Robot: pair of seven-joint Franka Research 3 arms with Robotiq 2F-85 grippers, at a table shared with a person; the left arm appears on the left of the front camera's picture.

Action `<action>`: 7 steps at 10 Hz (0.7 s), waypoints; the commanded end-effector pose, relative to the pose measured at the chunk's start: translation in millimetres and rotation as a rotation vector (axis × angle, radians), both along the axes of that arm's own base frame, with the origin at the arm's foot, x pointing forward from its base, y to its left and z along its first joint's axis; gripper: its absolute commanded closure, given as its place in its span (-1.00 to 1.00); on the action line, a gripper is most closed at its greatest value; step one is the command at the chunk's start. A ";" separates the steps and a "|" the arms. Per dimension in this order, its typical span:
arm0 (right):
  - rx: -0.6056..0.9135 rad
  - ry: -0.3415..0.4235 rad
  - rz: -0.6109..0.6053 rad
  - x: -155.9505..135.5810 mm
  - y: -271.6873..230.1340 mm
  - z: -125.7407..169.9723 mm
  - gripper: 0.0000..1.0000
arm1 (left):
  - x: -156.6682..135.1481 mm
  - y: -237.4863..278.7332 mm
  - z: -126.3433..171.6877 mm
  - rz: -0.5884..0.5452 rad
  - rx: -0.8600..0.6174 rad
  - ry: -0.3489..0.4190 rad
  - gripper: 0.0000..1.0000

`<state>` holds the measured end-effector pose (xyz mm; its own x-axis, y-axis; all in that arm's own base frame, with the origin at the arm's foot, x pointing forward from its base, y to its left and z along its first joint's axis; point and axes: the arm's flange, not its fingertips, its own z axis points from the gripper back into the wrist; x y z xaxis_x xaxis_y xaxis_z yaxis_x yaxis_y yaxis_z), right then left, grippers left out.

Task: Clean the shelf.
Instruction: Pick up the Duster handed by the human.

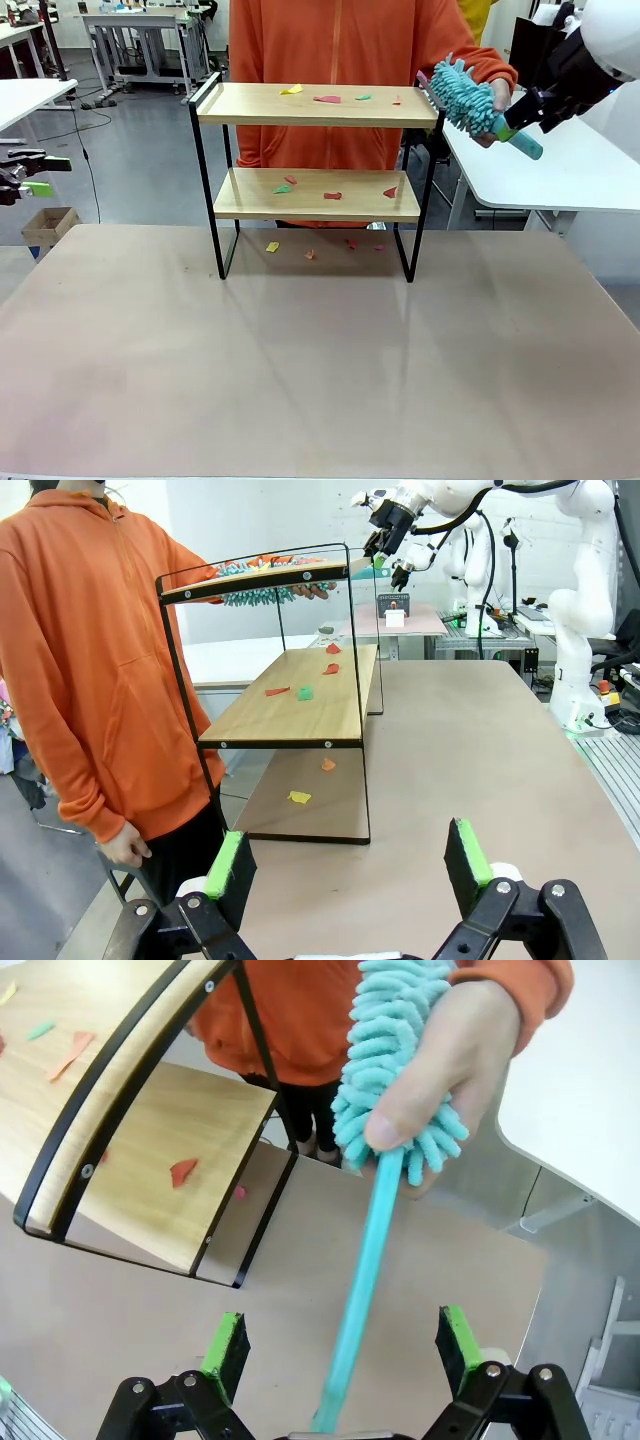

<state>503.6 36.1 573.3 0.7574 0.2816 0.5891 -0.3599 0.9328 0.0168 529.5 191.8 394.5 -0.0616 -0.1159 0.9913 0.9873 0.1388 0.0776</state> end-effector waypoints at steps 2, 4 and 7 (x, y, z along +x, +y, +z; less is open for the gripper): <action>-0.005 0.012 -0.056 11.8 -2.9 0.1 -1.00 | -1.2 -0.2 2.8 -0.006 -0.005 -0.004 -1.00; -0.005 0.032 -0.066 15.4 -4.3 -3.6 -0.12 | -1.2 -0.2 2.8 -0.006 -0.005 -0.004 -1.00; -0.015 0.018 -0.079 9.5 -7.7 -0.3 1.00 | -1.2 -0.2 2.8 -0.006 -0.005 -0.004 -1.00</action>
